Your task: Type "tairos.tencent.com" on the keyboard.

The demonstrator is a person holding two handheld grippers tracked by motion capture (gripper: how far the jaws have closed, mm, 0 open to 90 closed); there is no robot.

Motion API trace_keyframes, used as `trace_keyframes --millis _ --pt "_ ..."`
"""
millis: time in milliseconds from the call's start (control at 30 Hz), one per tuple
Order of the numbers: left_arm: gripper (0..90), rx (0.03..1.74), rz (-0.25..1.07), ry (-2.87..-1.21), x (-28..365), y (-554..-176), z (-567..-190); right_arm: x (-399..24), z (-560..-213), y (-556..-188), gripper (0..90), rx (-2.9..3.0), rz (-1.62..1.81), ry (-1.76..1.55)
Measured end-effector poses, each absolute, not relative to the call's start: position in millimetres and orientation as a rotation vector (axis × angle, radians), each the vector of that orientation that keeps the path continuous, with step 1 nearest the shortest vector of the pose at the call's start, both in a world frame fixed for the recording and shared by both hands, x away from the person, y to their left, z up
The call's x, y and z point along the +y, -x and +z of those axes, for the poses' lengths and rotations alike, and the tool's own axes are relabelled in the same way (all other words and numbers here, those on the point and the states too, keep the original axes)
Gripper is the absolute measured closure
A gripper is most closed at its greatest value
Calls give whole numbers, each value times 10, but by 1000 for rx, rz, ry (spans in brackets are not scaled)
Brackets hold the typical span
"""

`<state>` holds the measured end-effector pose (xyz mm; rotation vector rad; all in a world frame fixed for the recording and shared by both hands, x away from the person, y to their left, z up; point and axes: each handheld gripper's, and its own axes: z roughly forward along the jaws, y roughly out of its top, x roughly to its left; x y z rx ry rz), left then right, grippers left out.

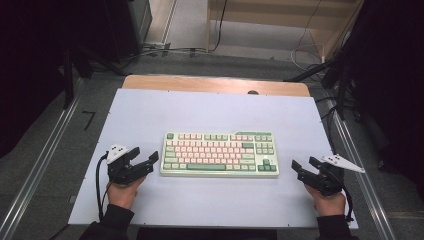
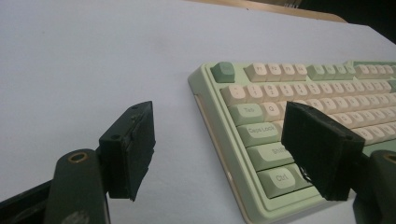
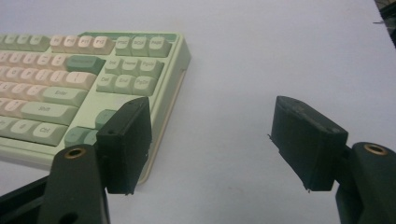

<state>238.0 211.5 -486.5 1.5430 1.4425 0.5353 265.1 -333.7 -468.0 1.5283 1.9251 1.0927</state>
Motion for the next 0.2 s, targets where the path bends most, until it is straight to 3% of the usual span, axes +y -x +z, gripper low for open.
trace_keyframes --millis 200 --pt "234 1472 477 -1513 2157 -2406 -4903 -3425 -4674 -2636 251 1892 1108 -1562"
